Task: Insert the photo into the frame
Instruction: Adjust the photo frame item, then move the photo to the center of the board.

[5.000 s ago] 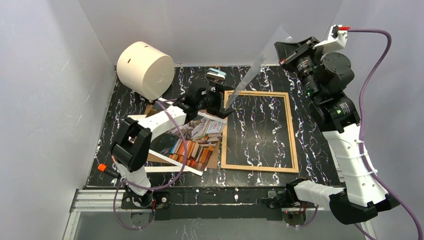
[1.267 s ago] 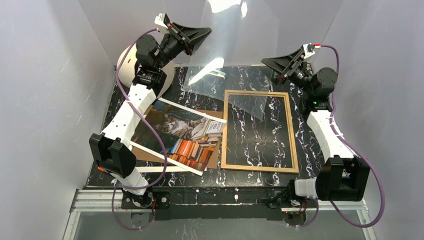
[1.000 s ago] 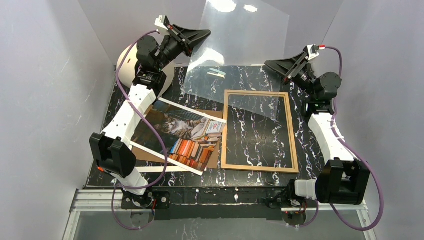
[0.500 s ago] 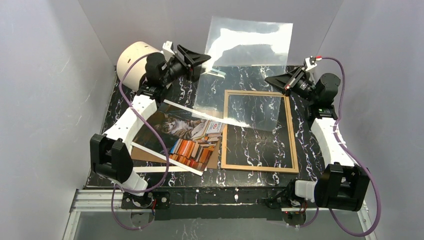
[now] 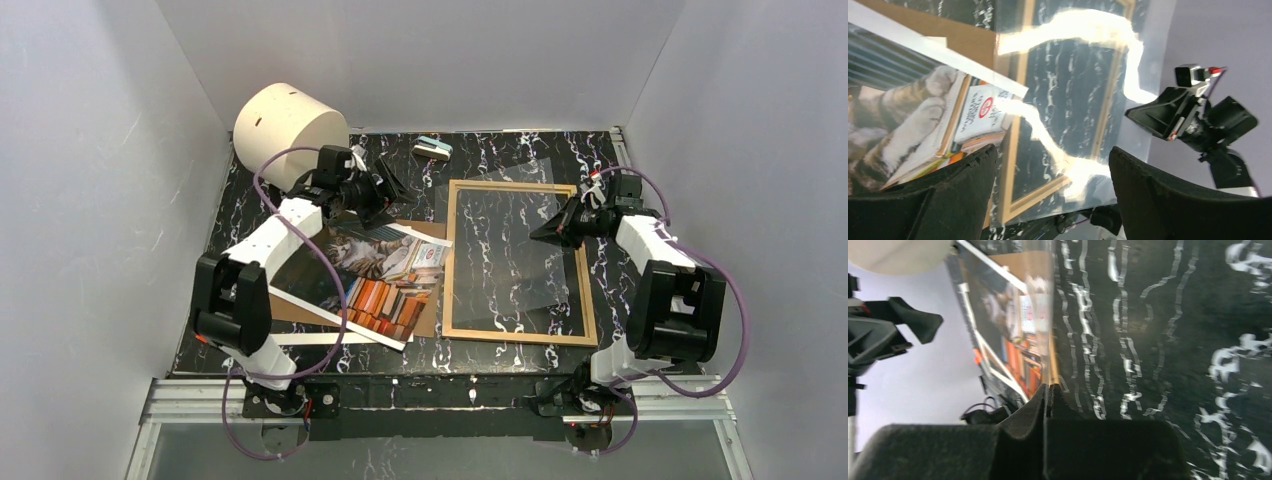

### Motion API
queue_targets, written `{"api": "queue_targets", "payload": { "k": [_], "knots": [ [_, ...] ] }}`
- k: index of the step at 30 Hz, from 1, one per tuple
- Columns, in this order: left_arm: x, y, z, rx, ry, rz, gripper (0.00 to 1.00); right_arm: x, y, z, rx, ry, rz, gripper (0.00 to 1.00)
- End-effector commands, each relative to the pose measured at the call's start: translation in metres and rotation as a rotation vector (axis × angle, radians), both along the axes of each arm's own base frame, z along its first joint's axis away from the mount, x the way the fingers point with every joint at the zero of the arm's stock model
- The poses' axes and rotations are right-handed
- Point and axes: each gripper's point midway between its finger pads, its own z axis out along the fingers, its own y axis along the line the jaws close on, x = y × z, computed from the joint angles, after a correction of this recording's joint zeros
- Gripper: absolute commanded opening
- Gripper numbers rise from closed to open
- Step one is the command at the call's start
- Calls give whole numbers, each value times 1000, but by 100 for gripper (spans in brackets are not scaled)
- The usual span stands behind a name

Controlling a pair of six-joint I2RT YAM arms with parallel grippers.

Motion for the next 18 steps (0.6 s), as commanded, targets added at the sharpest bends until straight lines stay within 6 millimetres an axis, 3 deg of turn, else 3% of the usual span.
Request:
{"api": "queue_targets", "payload": {
  "k": [1,7,14,18],
  "knots": [
    [-6,-3,-29,38,40,-103,80,8,-23,-13,-193,-80,49,1],
    [5,-16,-54,43,65,-154,80,19,-40,-21,-302,-143,29,1],
    [6,-39,-76,44,87,-225,77,12,-46,-20,-315,-148,18,1],
    [18,-57,-82,47,44,-240,71,8,-45,-16,-313,-163,36,1]
  ]
}}
